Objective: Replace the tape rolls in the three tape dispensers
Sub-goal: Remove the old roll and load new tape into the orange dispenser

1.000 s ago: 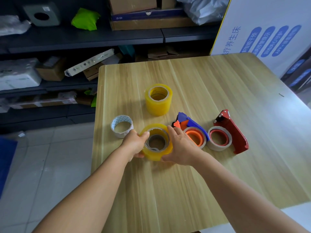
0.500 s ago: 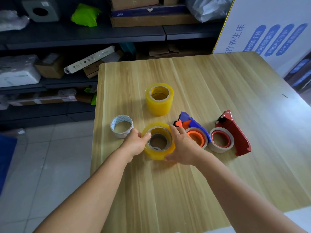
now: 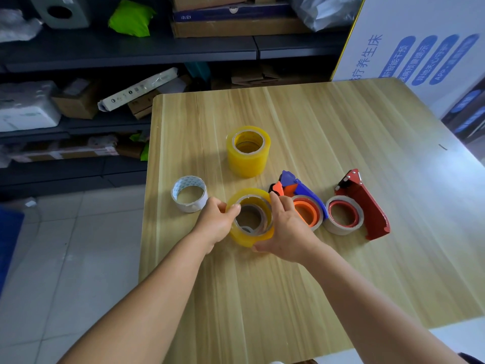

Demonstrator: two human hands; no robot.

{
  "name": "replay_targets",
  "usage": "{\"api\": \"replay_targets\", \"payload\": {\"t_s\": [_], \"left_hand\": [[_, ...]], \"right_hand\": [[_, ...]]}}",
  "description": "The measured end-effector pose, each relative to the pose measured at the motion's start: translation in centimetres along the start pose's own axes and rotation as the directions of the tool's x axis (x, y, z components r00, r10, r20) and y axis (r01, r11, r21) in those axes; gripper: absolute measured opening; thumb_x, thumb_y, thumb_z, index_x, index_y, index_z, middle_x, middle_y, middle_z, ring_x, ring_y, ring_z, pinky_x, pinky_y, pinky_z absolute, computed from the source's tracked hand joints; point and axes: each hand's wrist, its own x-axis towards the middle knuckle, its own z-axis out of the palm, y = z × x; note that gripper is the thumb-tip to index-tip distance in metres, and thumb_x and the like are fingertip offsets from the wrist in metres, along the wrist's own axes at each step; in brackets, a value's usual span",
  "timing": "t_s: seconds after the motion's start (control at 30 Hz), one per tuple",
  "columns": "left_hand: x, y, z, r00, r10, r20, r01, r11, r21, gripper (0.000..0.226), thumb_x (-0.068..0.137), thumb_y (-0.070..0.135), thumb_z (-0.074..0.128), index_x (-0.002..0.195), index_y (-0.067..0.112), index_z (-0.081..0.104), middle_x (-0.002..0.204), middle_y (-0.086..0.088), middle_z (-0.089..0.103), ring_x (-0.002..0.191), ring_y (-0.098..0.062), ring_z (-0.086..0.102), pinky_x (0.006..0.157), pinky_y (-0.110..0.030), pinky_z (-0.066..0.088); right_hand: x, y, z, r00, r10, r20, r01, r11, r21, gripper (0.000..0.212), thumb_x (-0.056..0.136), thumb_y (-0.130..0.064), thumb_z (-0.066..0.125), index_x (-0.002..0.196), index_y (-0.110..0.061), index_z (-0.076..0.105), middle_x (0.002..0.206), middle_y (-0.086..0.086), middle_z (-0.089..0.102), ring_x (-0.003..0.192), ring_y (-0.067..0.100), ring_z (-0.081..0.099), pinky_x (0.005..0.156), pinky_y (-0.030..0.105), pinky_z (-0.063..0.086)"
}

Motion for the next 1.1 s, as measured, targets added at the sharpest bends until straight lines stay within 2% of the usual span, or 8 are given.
{"api": "replay_targets", "payload": {"t_s": [0.33, 0.47, 0.57, 0.67, 0.77, 0.87, 0.97, 1.1], "left_hand": [[0.9, -0.2, -0.2, 0.998, -0.013, 0.057, 0.015, 0.999, -0.035, 0.02, 0.091, 0.035, 0.059, 0.088, 0.022, 0.045, 0.088, 0.002, 0.05, 0.079, -0.01, 0.046, 0.068, -0.026, 0.039], [0.8, -0.7, 0.0, 0.998, 0.003, 0.058, 0.0, 0.999, -0.043, 0.021, 0.089, 0.031, 0.062, 0.092, 0.022, 0.044, 0.098, -0.003, 0.052, 0.089, -0.015, 0.05, 0.075, -0.027, 0.043], [1.1, -0.7, 0.3, 0.999, -0.019, 0.045, 0.019, 1.0, 0.0, 0.019, 0.091, 0.035, 0.057, 0.093, 0.022, 0.043, 0.094, 0.0, 0.052, 0.081, -0.01, 0.048, 0.066, -0.024, 0.039], [1.3, -0.7, 0.8, 0.997, -0.073, 0.021, 0.07, 0.992, 0.1, 0.023, 0.093, 0.039, 0.05, 0.1, 0.017, 0.043, 0.091, 0.002, 0.05, 0.074, -0.008, 0.045, 0.061, -0.026, 0.036], [1.0, -0.9, 1.3, 0.997, -0.078, -0.025, 0.082, 0.976, 0.203, 0.028, 0.093, 0.041, 0.05, 0.103, 0.014, 0.044, 0.089, 0.001, 0.049, 0.077, -0.016, 0.048, 0.063, -0.029, 0.037], [0.6, -0.8, 1.2, 0.997, -0.057, -0.058, 0.07, 0.965, 0.253, 0.028, 0.093, 0.042, 0.049, 0.094, 0.014, 0.049, 0.088, 0.0, 0.051, 0.079, -0.02, 0.05, 0.064, -0.03, 0.038], [-0.1, -1.2, 1.2, 0.996, -0.091, -0.027, 0.095, 0.954, 0.285, 0.028, 0.097, 0.034, 0.039, 0.085, 0.012, 0.05, 0.083, -0.008, 0.053, 0.075, -0.023, 0.052, 0.064, -0.031, 0.038], [-1.1, -2.7, 1.5, 0.986, -0.152, 0.071, 0.127, 0.954, 0.272, 0.035, 0.096, 0.017, 0.031, 0.116, 0.014, 0.06, 0.103, -0.013, 0.063, 0.099, -0.029, 0.06, 0.068, -0.028, 0.043]], "right_hand": [[0.7, -0.5, 0.3, 0.999, 0.048, 0.014, -0.047, 0.998, -0.041, 0.119, 0.057, -0.043, 0.087, 0.146, -0.02, 0.011, 0.138, 0.001, 0.027, 0.107, 0.019, 0.05, 0.067, 0.025, 0.041], [0.7, 0.0, 0.9, 0.998, 0.058, -0.016, -0.058, 0.998, -0.003, 0.094, 0.072, -0.031, 0.08, 0.142, -0.017, 0.02, 0.133, 0.004, 0.035, 0.086, 0.015, 0.054, 0.058, 0.022, 0.043], [1.3, -0.1, 1.2, 0.998, 0.046, -0.04, -0.048, 0.998, -0.044, 0.083, 0.077, -0.033, 0.075, 0.141, -0.017, 0.024, 0.133, 0.004, 0.035, 0.087, 0.016, 0.052, 0.056, 0.021, 0.041], [1.8, -0.3, 1.3, 0.999, 0.027, -0.021, -0.029, 0.988, -0.15, 0.089, 0.079, -0.043, 0.07, 0.147, -0.014, 0.02, 0.142, 0.005, 0.027, 0.118, 0.022, 0.044, 0.078, 0.028, 0.049], [1.6, -0.5, 1.8, 0.999, -0.002, -0.042, -0.009, 0.967, -0.255, 0.099, 0.074, -0.053, 0.069, 0.148, -0.012, 0.018, 0.147, 0.008, 0.02, 0.131, 0.026, 0.028, 0.102, 0.035, 0.036], [1.0, -1.2, 3.3, 0.998, -0.063, -0.027, 0.052, 0.952, -0.301, 0.108, 0.071, -0.054, 0.07, 0.15, -0.012, 0.01, 0.151, 0.008, 0.013, 0.137, 0.028, 0.018, 0.112, 0.037, 0.022], [0.8, -1.4, 4.7, 0.995, -0.09, -0.033, 0.077, 0.955, -0.288, 0.096, 0.078, -0.044, 0.069, 0.149, -0.01, 0.014, 0.15, 0.008, 0.015, 0.137, 0.027, 0.018, 0.113, 0.035, 0.021], [0.5, -0.3, 5.0, 0.993, -0.121, -0.016, 0.111, 0.951, -0.287, 0.079, 0.083, -0.01, 0.059, 0.149, -0.009, 0.016, 0.152, 0.006, 0.01, 0.142, 0.024, 0.01, 0.113, 0.03, 0.022]]}}
